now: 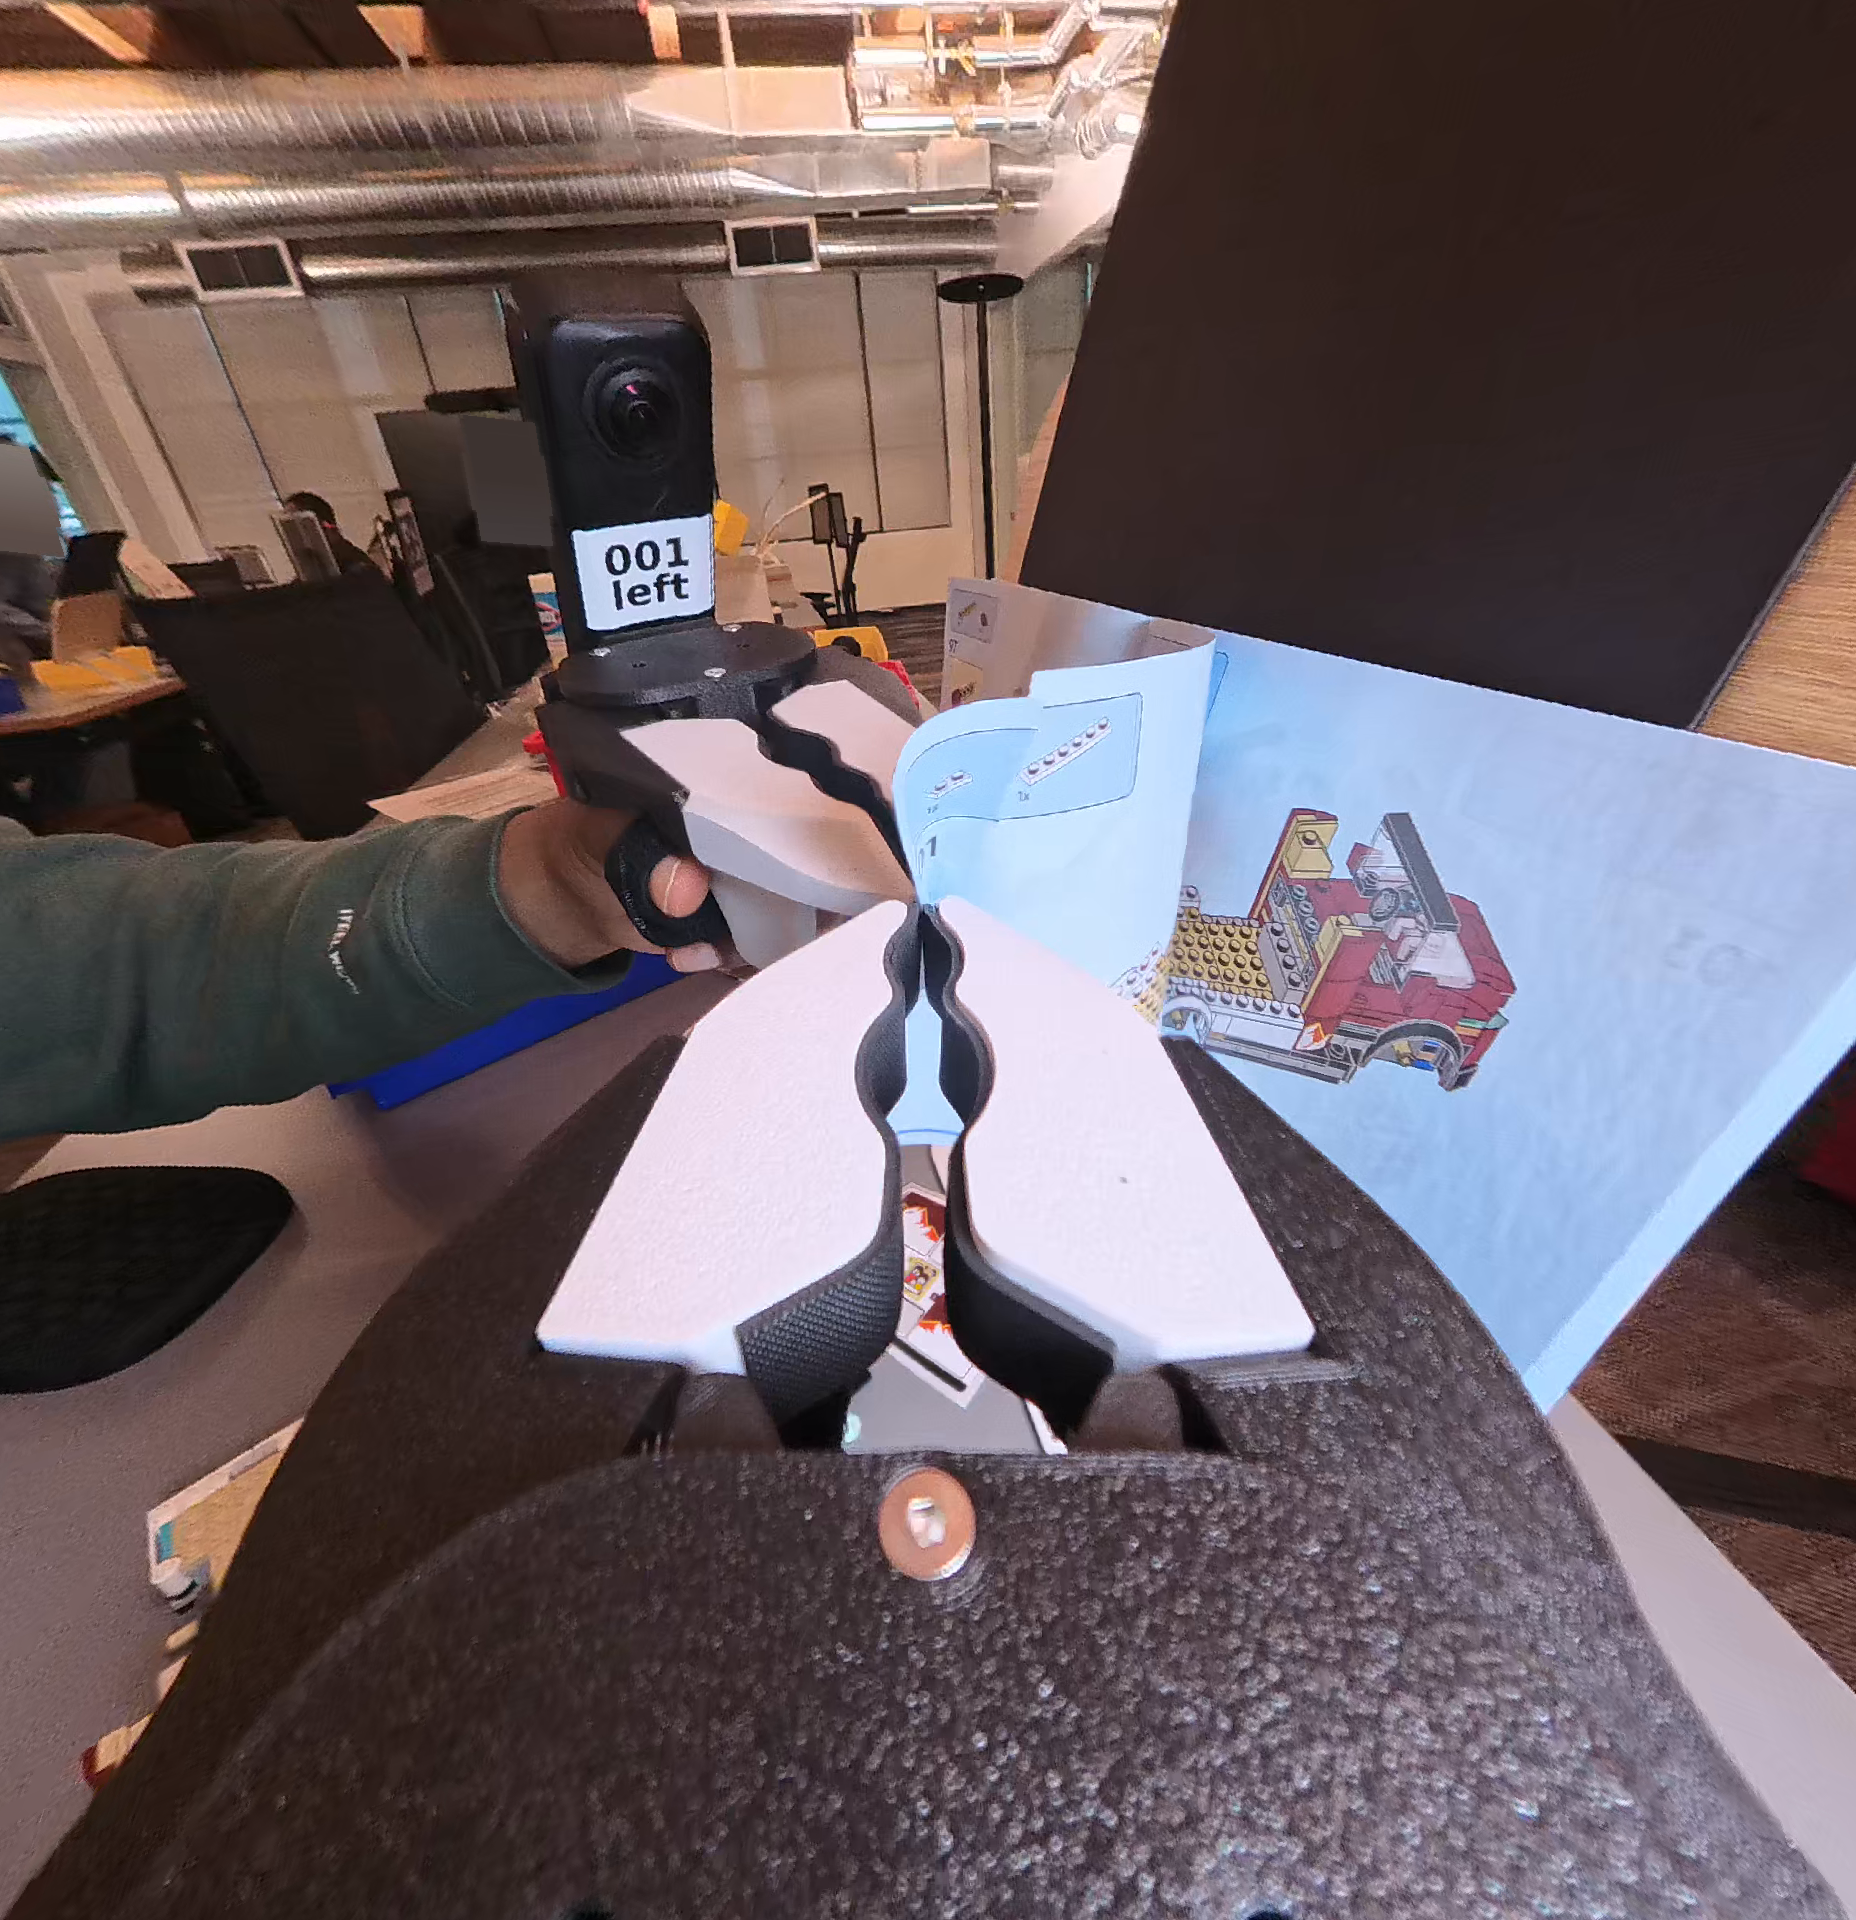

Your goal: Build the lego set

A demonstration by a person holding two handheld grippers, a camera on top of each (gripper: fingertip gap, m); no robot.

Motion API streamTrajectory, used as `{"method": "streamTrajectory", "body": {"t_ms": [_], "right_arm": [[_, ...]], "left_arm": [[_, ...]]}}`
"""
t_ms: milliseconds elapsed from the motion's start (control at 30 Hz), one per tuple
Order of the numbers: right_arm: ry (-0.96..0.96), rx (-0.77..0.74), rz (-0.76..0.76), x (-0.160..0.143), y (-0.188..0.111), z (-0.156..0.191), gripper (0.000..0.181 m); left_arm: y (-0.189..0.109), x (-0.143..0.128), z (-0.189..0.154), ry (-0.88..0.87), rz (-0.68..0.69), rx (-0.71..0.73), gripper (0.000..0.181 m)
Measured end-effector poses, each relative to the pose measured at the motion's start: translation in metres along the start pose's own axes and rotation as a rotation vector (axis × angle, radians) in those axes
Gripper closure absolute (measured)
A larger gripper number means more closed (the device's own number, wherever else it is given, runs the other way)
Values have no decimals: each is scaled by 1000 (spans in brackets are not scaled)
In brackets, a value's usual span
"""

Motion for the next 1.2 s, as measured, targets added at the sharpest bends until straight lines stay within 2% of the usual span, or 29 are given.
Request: {"method": "streamTrajectory", "body": {"t_ms": [233,267,333,367,433,467,633,967,1167,1200], "right_arm": [[61,19,-32,-3,-6,-4,181],[63,16,-34,-3,-5,-4,181],[71,22,-43,-3,-4,-5,181],[77,30,-47,-2,-4,-4,181],[82,38,-45,-2,-2,-4,181],[76,32,-42,-2,-2,-4,181],[89,49,-37,-4,-2,-5,181],[105,56,-38,-13,1,-7,180],[104,44,-54,-13,7,-5,159],[94,29,-54,-13,9,-5,160]], "left_arm": [[-5,-4,7,-31,-4,-18,181],[-4,-5,5,-25,0,-32,178],[-1,-6,2,-23,19,-38,155],[1,-7,2,-12,29,-27,156],[4,-8,2,21,35,-14,177],[4,-8,1,27,30,-15,181],[1,-9,6,-58,8,-70,181],[-7,-11,22,-362,-165,-251,181],[-2,-14,23,-379,-159,-250,181],[-1,-15,23,-375,-154,-245,181]]}}
Point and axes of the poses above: each gripper's, where its closed fingertips meet, y out along the fingers, x out of its top, z = x × y across the jaws, the point moved 9 cm from there along -y, back along the fingers, and after that the axes turned 15 degrees about -y, right-handed, at the moved point
